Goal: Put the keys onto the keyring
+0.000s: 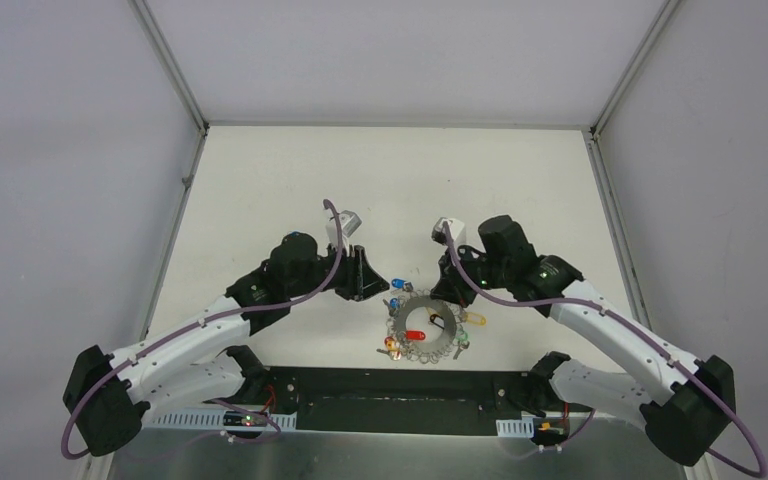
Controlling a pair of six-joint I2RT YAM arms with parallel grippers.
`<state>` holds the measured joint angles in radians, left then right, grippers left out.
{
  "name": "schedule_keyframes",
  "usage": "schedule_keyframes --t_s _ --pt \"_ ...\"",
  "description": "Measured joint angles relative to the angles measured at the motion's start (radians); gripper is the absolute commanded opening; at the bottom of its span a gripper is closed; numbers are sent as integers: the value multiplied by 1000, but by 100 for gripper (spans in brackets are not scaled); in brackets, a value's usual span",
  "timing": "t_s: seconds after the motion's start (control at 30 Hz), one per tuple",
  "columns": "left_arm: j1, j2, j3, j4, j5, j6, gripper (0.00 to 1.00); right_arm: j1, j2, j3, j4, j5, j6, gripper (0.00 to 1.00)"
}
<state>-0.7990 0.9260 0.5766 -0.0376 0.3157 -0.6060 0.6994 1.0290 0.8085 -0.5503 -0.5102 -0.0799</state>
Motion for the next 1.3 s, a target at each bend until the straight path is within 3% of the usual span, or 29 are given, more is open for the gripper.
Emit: schedule_keyframes --t_s 0.07,0.17,0.5,0.67,0.87,1.3 --pt "0 -22 16 0 2 51 38 1 -32 -22 20 1 -8 4" --pt "0 -47 27 0 0 101 40 1 -39 -29 36 17 -10 28" --pt "0 -41 18 -20 -58 8 43 2 259 29 24 138 124 45" --pt "0 -27 -45 -24 -89 -143 43 -5 385 101 14 164 227 45" --pt "0 -9 -120 -45 -113 -306 43 -34 429 117 23 177 335 45" --pt "0 17 -193 -45 -150 -514 43 -53 500 144 -31 270 402 29"
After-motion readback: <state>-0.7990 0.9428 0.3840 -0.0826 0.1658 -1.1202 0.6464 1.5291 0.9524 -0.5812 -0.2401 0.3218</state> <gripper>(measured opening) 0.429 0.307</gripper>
